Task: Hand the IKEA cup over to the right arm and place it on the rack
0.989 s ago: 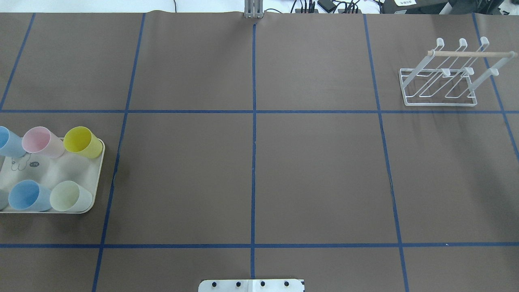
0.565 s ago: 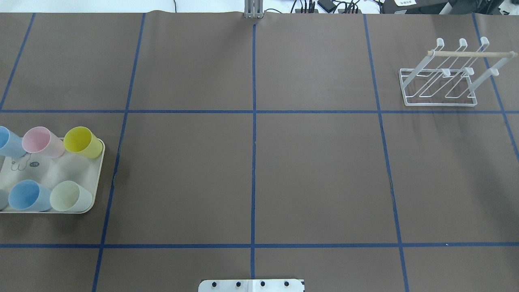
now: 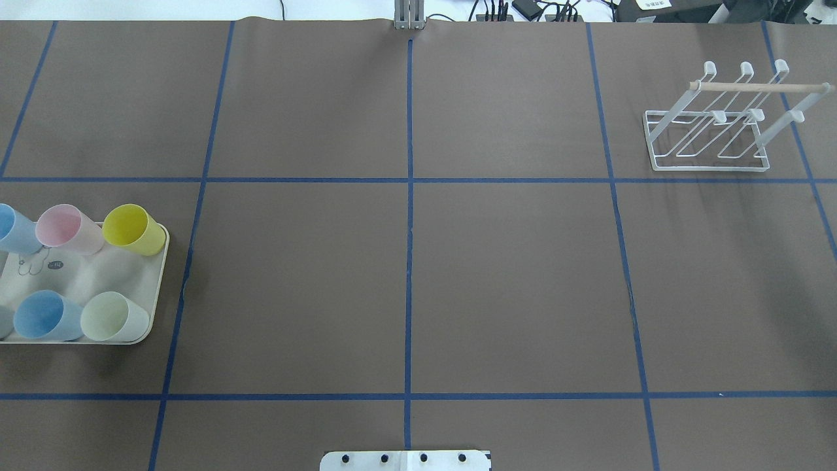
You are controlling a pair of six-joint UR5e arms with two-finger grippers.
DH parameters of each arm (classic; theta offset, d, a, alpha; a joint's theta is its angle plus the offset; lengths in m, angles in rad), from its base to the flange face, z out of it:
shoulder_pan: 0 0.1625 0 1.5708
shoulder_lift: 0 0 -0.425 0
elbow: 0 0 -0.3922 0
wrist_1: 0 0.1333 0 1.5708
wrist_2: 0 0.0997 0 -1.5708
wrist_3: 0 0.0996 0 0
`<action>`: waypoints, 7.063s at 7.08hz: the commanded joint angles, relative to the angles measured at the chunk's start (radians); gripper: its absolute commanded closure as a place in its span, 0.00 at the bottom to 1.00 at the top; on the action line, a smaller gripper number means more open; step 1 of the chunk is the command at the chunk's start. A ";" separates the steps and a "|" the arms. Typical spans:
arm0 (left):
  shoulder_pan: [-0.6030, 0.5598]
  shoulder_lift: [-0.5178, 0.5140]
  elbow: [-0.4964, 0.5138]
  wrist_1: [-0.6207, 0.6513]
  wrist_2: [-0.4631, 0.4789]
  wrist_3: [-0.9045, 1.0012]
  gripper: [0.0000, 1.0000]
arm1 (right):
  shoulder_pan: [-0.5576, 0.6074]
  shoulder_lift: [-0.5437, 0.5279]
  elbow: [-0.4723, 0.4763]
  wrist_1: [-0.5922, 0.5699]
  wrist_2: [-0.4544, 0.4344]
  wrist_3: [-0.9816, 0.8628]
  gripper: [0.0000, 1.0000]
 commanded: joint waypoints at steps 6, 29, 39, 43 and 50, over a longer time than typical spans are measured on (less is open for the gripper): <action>0.050 -0.046 0.124 -0.085 -0.002 -0.078 0.02 | -0.009 -0.004 -0.013 0.026 0.003 0.013 0.00; 0.000 -0.137 -0.179 -0.459 -0.055 -1.142 1.00 | -0.489 0.327 0.164 0.391 -0.179 1.154 0.00; 0.475 -0.463 0.121 -1.515 0.466 -2.291 1.00 | -0.680 0.604 -0.078 1.059 -0.491 2.341 0.00; 0.536 -0.610 0.195 -1.525 0.486 -2.313 1.00 | -0.744 0.662 -0.075 1.065 -0.549 2.360 0.00; 0.600 -0.648 0.195 -1.524 0.538 -2.312 1.00 | -0.793 0.674 -0.069 1.065 -0.642 2.389 0.00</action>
